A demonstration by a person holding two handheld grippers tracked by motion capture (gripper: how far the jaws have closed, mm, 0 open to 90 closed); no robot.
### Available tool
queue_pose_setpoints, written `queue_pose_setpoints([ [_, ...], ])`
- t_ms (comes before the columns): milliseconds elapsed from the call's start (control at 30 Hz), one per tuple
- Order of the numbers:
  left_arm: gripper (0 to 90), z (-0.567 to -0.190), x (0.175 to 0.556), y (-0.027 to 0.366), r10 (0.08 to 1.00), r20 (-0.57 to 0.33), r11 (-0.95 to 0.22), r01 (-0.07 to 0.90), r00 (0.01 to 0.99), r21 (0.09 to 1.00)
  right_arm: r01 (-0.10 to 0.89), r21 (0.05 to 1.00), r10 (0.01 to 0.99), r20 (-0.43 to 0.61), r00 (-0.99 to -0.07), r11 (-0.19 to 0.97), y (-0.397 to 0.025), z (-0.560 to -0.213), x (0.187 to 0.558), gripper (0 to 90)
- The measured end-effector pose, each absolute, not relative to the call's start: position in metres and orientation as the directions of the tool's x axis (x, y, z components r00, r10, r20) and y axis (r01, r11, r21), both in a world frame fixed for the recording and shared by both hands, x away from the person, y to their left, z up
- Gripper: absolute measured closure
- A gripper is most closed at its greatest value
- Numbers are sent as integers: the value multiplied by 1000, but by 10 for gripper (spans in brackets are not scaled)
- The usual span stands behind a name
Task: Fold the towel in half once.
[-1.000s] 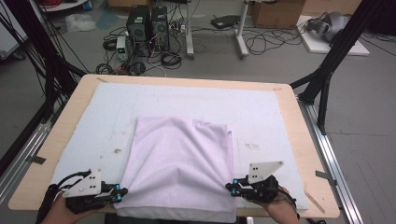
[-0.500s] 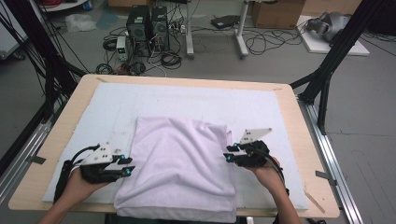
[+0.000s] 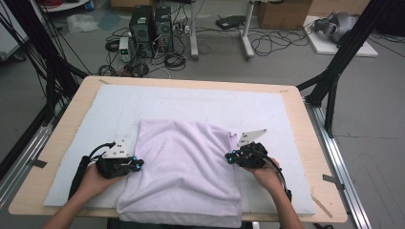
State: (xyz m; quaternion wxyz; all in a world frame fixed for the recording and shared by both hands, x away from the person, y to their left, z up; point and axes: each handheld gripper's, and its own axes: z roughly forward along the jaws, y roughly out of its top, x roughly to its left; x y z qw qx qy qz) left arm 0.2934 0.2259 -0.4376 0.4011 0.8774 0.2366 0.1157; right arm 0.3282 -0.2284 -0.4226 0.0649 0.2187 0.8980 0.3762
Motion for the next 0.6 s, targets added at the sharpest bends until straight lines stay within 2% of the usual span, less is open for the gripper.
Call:
queue_pose_setpoints([
  [100, 860, -435, 287, 230, 496, 6, -559, 314, 868, 767, 322, 711, 384, 78, -920, 626, -229, -417, 314, 830],
  [200, 733, -431, 290, 232, 515, 13, -552, 320, 857, 770, 322, 731, 417, 56, -907, 602, -231, -411, 313, 720],
  [233, 726, -429, 294, 233, 525, 12, -544, 325, 851, 773, 328, 735, 437, 49, -898, 593, -232, -409, 316, 715],
  [433, 715, -413, 335, 232, 605, 5, -471, 353, 796, 809, 374, 757, 545, 28, -838, 536, -237, -403, 361, 665],
  [467, 716, -412, 345, 232, 620, -16, -449, 372, 784, 813, 390, 754, 559, 36, -828, 529, -237, -403, 371, 637],
  [567, 703, -413, 375, 233, 689, 7, -427, 398, 725, 812, 422, 749, 603, 38, -797, 511, -239, -408, 400, 552],
  [600, 683, -416, 385, 234, 706, -17, -404, 423, 708, 811, 436, 741, 612, 43, -789, 510, -240, -412, 408, 512],
])
